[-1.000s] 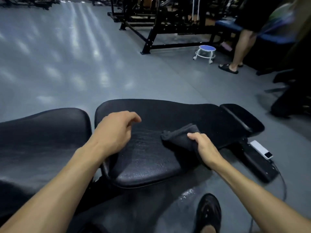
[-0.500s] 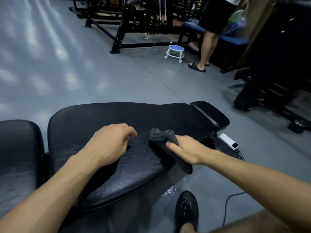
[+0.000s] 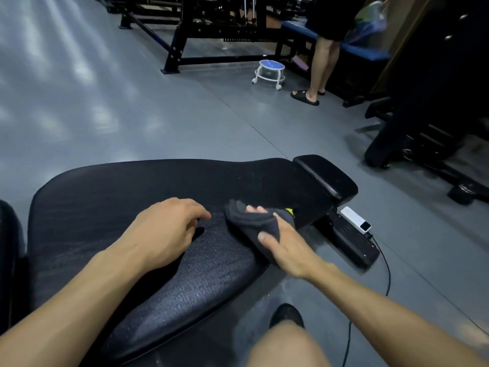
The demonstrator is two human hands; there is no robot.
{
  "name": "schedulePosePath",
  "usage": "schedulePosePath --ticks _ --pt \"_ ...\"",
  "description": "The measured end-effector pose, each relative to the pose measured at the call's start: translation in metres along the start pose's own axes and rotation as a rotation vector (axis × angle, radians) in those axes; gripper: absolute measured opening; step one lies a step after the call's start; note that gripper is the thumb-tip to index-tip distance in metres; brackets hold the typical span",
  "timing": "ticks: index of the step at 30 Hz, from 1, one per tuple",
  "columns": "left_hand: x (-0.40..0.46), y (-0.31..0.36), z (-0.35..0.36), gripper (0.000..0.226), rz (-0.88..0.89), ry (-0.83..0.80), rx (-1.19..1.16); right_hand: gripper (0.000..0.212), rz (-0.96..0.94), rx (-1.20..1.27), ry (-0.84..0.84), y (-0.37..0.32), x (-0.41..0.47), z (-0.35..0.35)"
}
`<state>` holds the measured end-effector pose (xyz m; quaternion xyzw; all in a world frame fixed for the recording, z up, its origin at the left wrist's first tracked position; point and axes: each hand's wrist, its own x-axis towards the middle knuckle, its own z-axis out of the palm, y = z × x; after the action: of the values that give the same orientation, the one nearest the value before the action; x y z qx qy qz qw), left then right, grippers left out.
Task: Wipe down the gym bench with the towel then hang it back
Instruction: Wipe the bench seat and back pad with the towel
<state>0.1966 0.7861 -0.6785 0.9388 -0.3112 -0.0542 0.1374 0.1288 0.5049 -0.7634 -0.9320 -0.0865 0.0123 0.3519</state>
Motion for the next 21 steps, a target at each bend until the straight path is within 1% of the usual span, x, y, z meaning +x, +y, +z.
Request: schedulePosePath --ticks 1,3,4,5,6,7,8,9,11,12,13,14,15,16,17,18,20,21 --pt "0.001 0.0 0.001 0.04 0.002 -0.002 0.005 0.055 0.103 0.022 0.085 0.011 0.012 -0.007" --pt "0.002 0.001 0.003 0.04 0.009 -0.003 0.021 0.047 0.4 0.024 0.232 0.021 0.035 -0.021" --pt "0.001 0.0 0.004 0.039 0.012 0.003 0.026 0.048 0.498 0.004 0.274 0.021 0.043 -0.02" --pt "0.001 0.0 0.005 0.039 0.014 0.008 0.029 0.054 0.523 -0.007 0.28 0.017 0.046 -0.013" --pt "0.002 -0.001 0.006 0.039 0.023 0.01 0.034 0.062 0.487 -0.012 0.27 0.009 0.041 -0.002" --pt "0.004 -0.001 0.008 0.039 0.034 0.013 0.04 0.068 0.389 -0.012 0.257 0.002 0.029 0.012" --pt "0.006 -0.002 0.01 0.039 0.044 0.018 0.044 0.069 0.25 -0.009 0.236 -0.004 0.014 0.022" --pt "0.009 -0.003 0.011 0.038 0.054 0.024 0.049 0.066 0.14 0.004 0.192 -0.006 -0.003 0.028" --pt "0.016 -0.004 0.013 0.037 0.069 0.032 0.054 0.058 0.04 0.015 0.102 0.006 -0.014 0.016" --pt "0.019 -0.004 0.015 0.036 0.072 0.031 0.057 0.055 0.043 0.01 0.106 0.015 -0.007 0.005" --pt "0.021 -0.004 0.018 0.036 0.071 0.026 0.064 0.052 0.101 0.019 0.163 0.024 0.004 -0.005" --pt "0.023 -0.005 0.02 0.037 0.063 0.016 0.071 0.05 0.228 0.027 0.232 0.03 0.02 -0.015" --pt "0.025 -0.005 0.023 0.039 0.05 0.0 0.076 0.049 0.386 0.022 0.272 0.034 0.036 -0.021" --pt "0.026 -0.006 0.025 0.041 0.036 -0.017 0.081 0.05 0.489 -0.007 0.29 0.034 0.049 -0.021" --pt "0.027 -0.007 0.027 0.043 0.026 -0.028 0.086 0.054 0.505 -0.04 0.288 0.031 0.056 -0.015" --pt "0.028 -0.007 0.028 0.043 0.025 -0.032 0.092 0.06 0.461 -0.057 0.276 0.028 0.054 -0.006" --pt "0.032 -0.008 0.029 0.043 0.033 -0.019 0.101 0.067 0.29 -0.027 0.264 0.021 0.031 0.013" --pt "0.034 -0.009 0.029 0.043 0.033 -0.01 0.105 0.066 0.224 0.002 0.245 0.02 0.016 0.017"
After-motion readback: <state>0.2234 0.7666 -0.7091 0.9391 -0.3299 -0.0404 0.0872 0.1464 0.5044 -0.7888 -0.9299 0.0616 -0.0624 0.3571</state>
